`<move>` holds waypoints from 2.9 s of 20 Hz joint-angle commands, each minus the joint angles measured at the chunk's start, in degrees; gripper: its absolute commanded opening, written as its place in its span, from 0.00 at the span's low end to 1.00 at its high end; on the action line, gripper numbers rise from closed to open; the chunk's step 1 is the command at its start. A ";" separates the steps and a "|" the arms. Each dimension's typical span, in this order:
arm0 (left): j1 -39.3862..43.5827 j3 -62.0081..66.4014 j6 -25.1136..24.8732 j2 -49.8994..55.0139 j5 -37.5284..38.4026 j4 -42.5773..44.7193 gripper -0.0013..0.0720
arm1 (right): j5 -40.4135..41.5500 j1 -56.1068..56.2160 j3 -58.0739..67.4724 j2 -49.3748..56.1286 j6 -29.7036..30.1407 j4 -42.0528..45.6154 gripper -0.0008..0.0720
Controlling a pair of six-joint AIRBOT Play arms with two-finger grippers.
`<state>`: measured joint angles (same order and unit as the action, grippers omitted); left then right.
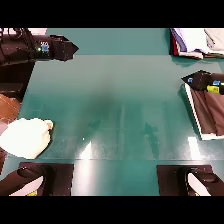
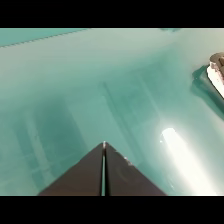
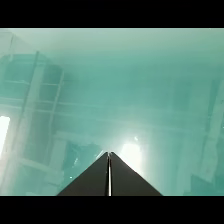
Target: Fold the shirts.
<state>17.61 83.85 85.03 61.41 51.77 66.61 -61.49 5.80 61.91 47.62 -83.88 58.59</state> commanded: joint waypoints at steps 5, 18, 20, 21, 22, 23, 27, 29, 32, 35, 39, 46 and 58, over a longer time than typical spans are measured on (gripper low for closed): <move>0.02 0.00 0.04 0.00 -0.33 0.02 0.05 | -0.07 0.07 0.00 -0.04 -0.04 -0.11 0.03; -5.07 0.48 0.39 -2.47 5.27 5.68 0.05 | -0.17 0.07 0.00 -0.07 -0.09 -0.46 0.03; -10.99 -0.59 0.44 -5.68 16.65 11.39 0.05 | -0.11 0.07 0.00 -0.07 -0.07 -0.46 0.03; -13.51 -2.10 0.39 -7.43 21.03 14.71 0.05 | -0.09 0.07 0.00 -0.07 -0.09 -0.46 0.03; -16.04 -4.31 0.07 -9.14 25.35 18.49 0.05 | -0.02 0.07 0.00 -0.07 -0.09 -0.46 0.03; -18.03 -6.80 0.02 -10.10 29.03 22.01 0.05 | 0.07 0.07 0.00 -0.07 -0.09 -0.46 0.03; -24.24 -21.75 0.17 -11.82 34.10 27.17 0.78 | 0.00 0.07 0.00 -0.04 -0.07 -0.46 0.03; -25.14 -30.53 1.11 -11.76 30.34 27.58 0.99 | -0.02 0.07 0.00 -0.07 -0.07 -0.46 0.03; -25.16 -41.09 2.01 -11.67 23.26 28.02 0.99 | 0.00 0.07 0.00 -0.04 -0.07 -0.46 0.03; -25.16 -47.08 3.21 -11.65 20.37 28.35 0.99 | 0.02 0.07 0.00 -0.04 -0.07 -0.46 0.03; -25.14 -47.04 3.48 -11.72 22.25 28.37 0.11 | 0.11 0.07 0.00 -0.04 -0.07 -0.44 0.03; -21.35 -18.60 2.38 -11.82 30.64 24.55 0.05 | -1.27 0.07 7.39 0.26 -0.09 -0.59 0.03; 15.02 17.38 -0.11 2.32 22.73 18.88 0.05 | -9.40 0.07 31.41 13.33 -0.07 -0.57 0.03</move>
<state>24.97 95.50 86.24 57.41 75.64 85.80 -68.31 5.80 88.55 58.41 -83.94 58.00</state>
